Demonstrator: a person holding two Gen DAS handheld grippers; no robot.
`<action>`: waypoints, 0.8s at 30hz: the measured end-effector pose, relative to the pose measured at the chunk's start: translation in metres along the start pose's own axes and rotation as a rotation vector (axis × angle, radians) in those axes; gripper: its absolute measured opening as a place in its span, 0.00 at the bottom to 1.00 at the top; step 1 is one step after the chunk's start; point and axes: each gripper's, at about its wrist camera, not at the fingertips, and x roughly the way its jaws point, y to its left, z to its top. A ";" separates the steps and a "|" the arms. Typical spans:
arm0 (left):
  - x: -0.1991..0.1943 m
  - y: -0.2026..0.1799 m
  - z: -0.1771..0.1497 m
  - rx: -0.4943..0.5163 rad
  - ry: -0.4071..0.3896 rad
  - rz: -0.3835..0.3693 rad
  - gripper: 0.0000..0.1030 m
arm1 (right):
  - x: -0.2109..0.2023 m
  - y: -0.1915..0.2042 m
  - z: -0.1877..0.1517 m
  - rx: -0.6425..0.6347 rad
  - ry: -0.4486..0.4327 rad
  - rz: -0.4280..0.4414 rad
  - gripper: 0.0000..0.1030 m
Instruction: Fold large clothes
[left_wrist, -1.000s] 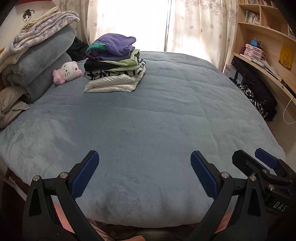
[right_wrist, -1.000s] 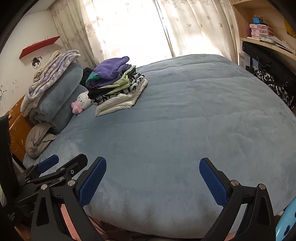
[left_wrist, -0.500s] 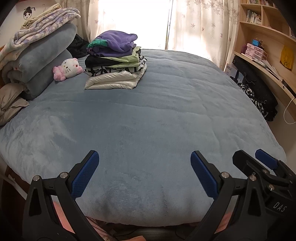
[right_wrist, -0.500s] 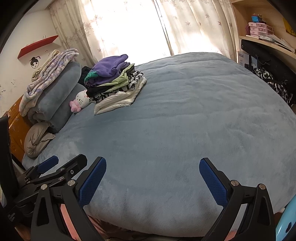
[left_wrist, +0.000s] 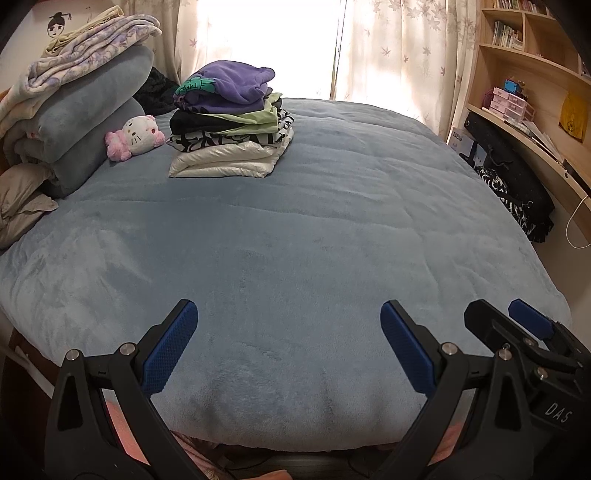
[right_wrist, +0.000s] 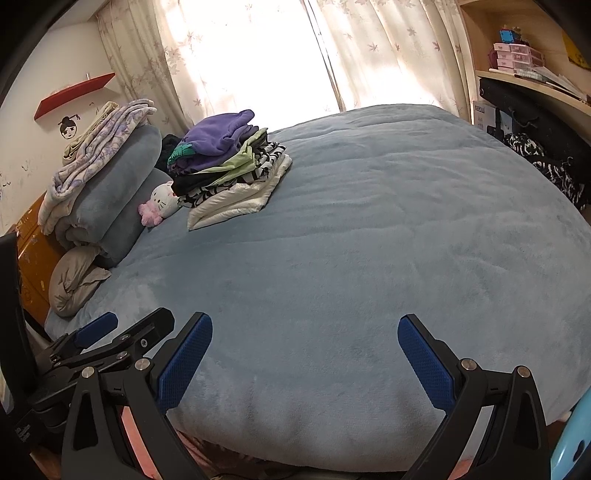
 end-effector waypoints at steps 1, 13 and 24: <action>0.001 0.000 0.000 0.000 -0.001 0.001 0.96 | 0.000 -0.001 0.000 -0.001 0.000 0.001 0.99; 0.001 -0.001 0.001 -0.001 -0.008 0.007 0.96 | 0.003 0.005 0.003 -0.001 -0.013 -0.010 0.99; 0.001 -0.003 0.000 -0.002 -0.008 0.008 0.96 | 0.005 0.008 0.001 0.001 -0.013 -0.013 0.99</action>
